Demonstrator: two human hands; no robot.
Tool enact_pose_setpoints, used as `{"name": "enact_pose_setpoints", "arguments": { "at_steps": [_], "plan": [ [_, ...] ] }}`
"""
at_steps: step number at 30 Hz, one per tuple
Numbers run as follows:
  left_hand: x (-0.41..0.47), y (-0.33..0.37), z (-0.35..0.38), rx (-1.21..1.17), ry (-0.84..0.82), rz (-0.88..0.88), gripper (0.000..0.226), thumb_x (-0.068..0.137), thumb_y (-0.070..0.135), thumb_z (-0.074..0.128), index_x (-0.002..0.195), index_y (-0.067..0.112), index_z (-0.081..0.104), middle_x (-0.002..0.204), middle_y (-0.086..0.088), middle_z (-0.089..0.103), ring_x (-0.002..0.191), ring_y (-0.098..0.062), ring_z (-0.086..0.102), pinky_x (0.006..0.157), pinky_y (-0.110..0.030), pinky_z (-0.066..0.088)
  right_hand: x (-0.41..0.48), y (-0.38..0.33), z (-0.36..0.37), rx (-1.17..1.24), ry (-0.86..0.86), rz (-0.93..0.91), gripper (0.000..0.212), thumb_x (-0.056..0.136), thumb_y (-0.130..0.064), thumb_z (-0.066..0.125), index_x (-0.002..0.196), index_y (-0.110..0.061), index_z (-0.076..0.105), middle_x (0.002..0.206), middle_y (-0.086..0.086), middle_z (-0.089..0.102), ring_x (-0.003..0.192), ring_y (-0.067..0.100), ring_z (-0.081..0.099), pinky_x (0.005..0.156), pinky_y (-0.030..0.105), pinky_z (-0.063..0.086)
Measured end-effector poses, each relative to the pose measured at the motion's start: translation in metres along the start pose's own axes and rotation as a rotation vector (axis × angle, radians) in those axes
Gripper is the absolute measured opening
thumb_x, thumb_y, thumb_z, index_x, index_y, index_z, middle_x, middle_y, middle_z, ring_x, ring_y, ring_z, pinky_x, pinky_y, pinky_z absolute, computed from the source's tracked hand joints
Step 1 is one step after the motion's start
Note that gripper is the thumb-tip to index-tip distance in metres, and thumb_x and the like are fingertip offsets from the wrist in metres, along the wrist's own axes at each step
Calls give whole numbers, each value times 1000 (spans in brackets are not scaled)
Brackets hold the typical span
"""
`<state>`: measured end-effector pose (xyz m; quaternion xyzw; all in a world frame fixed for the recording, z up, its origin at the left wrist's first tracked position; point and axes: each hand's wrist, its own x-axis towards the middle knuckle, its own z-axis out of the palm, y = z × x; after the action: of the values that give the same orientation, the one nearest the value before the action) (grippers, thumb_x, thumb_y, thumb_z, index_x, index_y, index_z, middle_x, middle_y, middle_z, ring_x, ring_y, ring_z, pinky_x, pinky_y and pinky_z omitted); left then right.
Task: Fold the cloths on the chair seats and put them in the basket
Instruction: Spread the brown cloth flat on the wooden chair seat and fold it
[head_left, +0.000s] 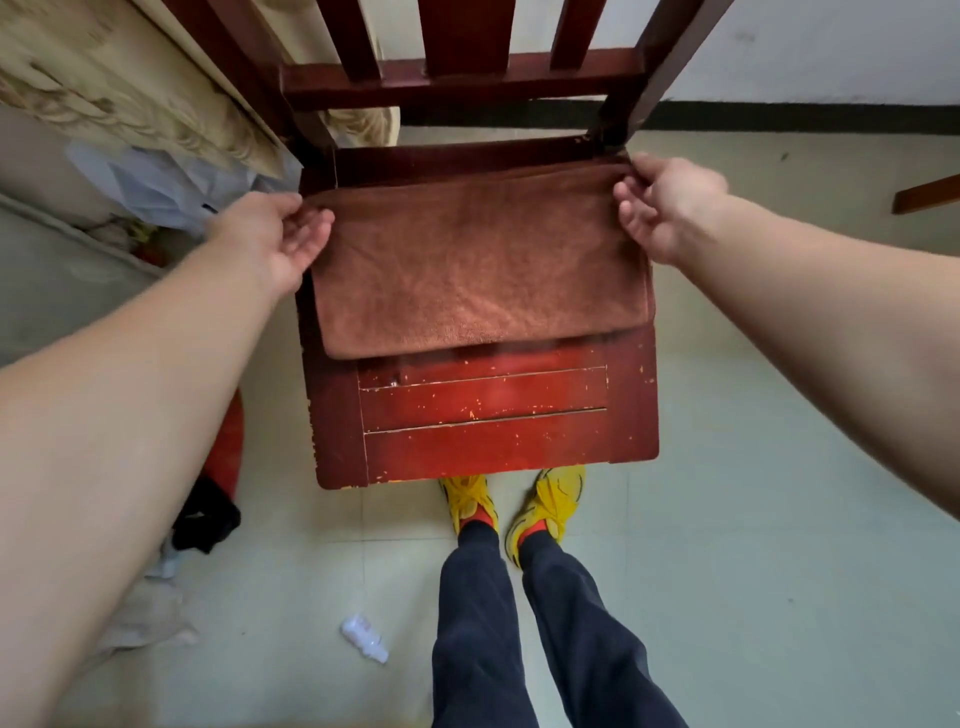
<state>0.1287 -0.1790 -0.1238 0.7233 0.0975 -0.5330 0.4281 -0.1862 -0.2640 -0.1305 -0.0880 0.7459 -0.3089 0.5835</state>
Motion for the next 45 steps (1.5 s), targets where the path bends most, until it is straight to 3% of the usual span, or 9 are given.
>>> {"name": "enact_pose_setpoints", "arguments": {
  "at_steps": [6, 11, 15, 19, 22, 28, 38, 43, 45],
  "plan": [
    [12, 0, 13, -49, 45, 82, 15, 99, 10, 42, 101, 6, 57, 98, -3, 61, 98, -15, 65, 81, -22, 56, 12, -2, 5, -5, -27, -81, 21, 92, -12, 59, 113, -13, 59, 96, 3, 70, 85, 11, 71, 64, 22, 58],
    [-8, -34, 34, 458, 109, 505, 19, 86, 3, 56, 92, 20, 61, 83, -3, 65, 78, -20, 66, 70, -32, 54, -10, 21, 25, -473, 67, -533, 18, 82, -13, 61, 97, -22, 66, 90, 3, 71, 81, 17, 69, 73, 32, 57],
    [-11, -55, 56, 577, -209, 242, 29, 87, 1, 58, 110, 18, 59, 81, -4, 70, 69, -14, 70, 61, -24, 53, -21, 42, 53, -522, -318, -190, 20, 86, -9, 61, 102, -20, 65, 94, 3, 74, 79, 13, 73, 71, 29, 55],
    [14, -33, 40, 406, -35, 231, 48, 87, -5, 51, 128, 20, 49, 86, -7, 68, 68, -17, 72, 60, -26, 58, 9, 10, 37, -190, -38, -110, 25, 91, -2, 50, 110, -13, 62, 94, 3, 72, 77, 9, 73, 71, 24, 58],
    [16, -34, 25, 598, 75, 408, 51, 84, -1, 55, 129, 21, 50, 83, 1, 63, 78, -16, 66, 72, -32, 58, 20, -4, 13, -240, 147, -257, 25, 88, -3, 48, 105, -12, 65, 83, 3, 68, 63, 9, 65, 54, 20, 51],
    [-20, -87, -17, 761, 411, 527, 32, 77, 28, 73, 106, 19, 61, 106, -6, 62, 91, -21, 60, 77, -29, 45, -3, 50, -14, -675, 253, -366, 29, 74, -34, 72, 101, -26, 63, 93, -8, 64, 92, 16, 64, 88, 31, 51],
    [-27, -115, -56, 798, 341, 279, 38, 79, 33, 74, 55, 16, 49, 56, 5, 48, 66, -25, 49, 63, -27, 34, -22, 93, -64, -855, 304, -261, 15, 80, -35, 71, 88, -25, 63, 77, -10, 64, 92, 22, 66, 86, 36, 51],
    [-40, -104, -52, 1038, 426, 441, 15, 81, 25, 72, 88, 18, 60, 106, -8, 59, 102, -29, 57, 81, -34, 45, -31, 85, -63, -1038, 343, -426, 25, 81, -39, 70, 100, -28, 59, 104, -3, 64, 103, 20, 59, 84, 34, 46],
    [-50, -106, -35, 1031, 309, 668, 13, 81, 18, 69, 91, 20, 62, 103, -5, 57, 92, -22, 58, 74, -30, 44, -44, 90, -46, -956, 268, -571, 17, 81, -35, 70, 94, -28, 61, 93, -8, 64, 91, 14, 60, 78, 28, 44]
  ]
}}
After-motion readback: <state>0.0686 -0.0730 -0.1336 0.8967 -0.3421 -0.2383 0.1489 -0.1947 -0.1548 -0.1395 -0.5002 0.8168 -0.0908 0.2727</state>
